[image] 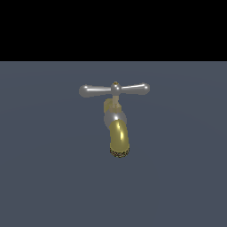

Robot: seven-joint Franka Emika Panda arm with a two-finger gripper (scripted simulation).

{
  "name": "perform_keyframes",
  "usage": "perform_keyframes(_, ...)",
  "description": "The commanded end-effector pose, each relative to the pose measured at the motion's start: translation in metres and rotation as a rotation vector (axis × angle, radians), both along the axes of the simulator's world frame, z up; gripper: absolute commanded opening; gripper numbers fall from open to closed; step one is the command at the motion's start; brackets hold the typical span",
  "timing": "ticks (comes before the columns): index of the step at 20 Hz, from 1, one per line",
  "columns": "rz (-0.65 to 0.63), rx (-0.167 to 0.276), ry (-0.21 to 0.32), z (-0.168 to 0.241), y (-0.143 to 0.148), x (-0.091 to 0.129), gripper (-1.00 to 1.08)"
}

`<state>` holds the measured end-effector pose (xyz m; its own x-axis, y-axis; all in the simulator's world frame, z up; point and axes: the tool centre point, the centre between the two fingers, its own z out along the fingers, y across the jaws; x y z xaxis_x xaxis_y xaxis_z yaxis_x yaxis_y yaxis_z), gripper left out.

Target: Turn on the faucet by rotating a designated handle.

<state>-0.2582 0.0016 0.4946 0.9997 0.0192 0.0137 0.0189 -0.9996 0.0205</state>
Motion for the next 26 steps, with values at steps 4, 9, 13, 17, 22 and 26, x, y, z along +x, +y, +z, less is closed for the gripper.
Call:
perform_keyframes(4, -0.005, 0.0, 0.0, -0.001, 0.001, 0.0, -1.0)
perform_keyframes(9, -0.034, 0.001, 0.0, -0.007, 0.007, 0.004, -1.0)
perform_keyframes(13, -0.077, 0.002, 0.0, -0.016, 0.015, 0.008, -1.0)
perform_keyframes(17, -0.138, 0.003, 0.0, -0.029, 0.026, 0.016, -1.0)
perform_keyframes(22, -0.238, 0.006, 0.001, -0.05, 0.043, 0.029, -1.0)
perform_keyframes(26, -0.325, 0.008, 0.001, -0.069, 0.058, 0.042, -1.0)
